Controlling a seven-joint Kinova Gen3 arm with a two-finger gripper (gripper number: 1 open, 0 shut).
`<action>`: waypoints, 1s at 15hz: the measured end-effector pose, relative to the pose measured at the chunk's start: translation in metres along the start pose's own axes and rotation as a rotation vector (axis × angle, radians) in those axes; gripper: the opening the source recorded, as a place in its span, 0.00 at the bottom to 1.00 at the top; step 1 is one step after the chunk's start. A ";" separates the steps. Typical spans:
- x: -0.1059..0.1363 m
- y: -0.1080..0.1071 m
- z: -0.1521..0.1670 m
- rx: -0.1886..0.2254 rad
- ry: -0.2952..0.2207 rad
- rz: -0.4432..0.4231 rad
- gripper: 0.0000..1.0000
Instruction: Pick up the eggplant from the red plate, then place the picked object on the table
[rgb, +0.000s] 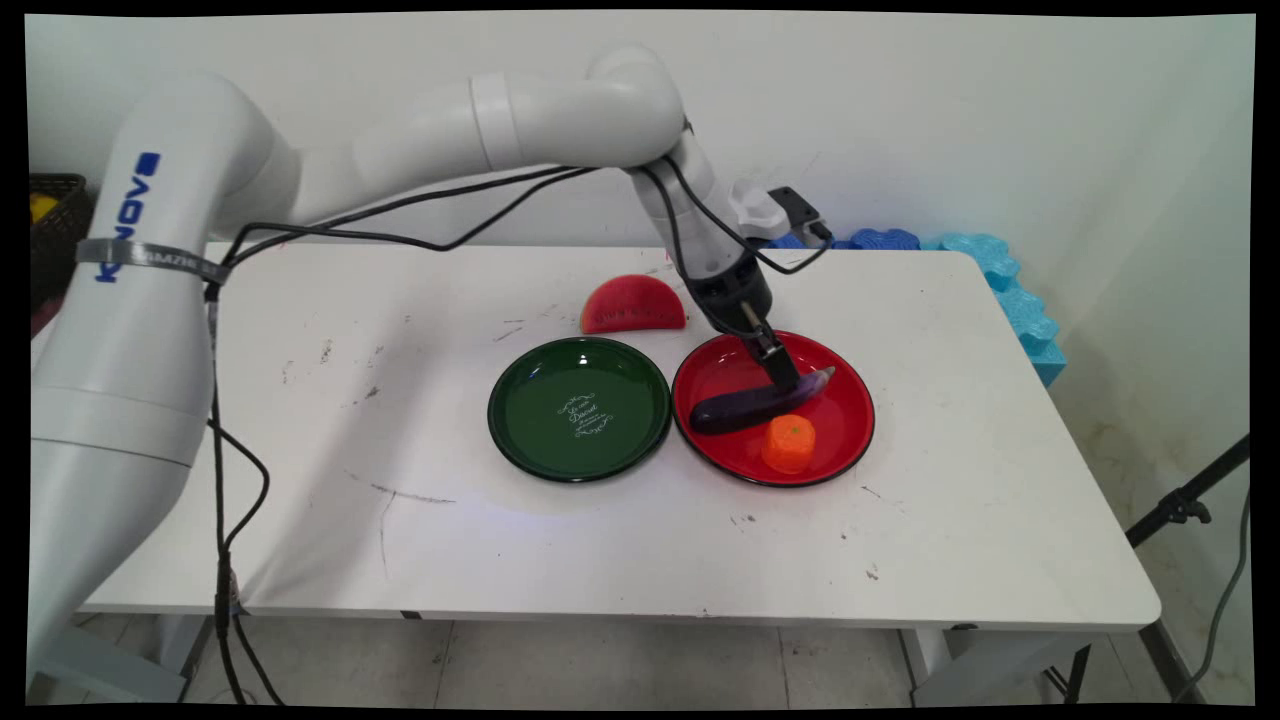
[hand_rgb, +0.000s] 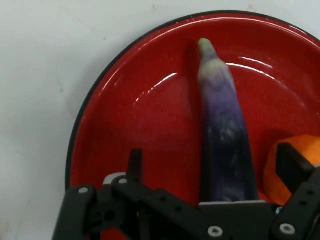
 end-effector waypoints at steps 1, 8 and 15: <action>0.002 0.000 0.005 0.001 -0.004 0.000 1.00; 0.009 0.005 0.026 0.000 -0.015 0.004 0.00; 0.012 0.012 0.021 -0.009 -0.011 0.031 0.00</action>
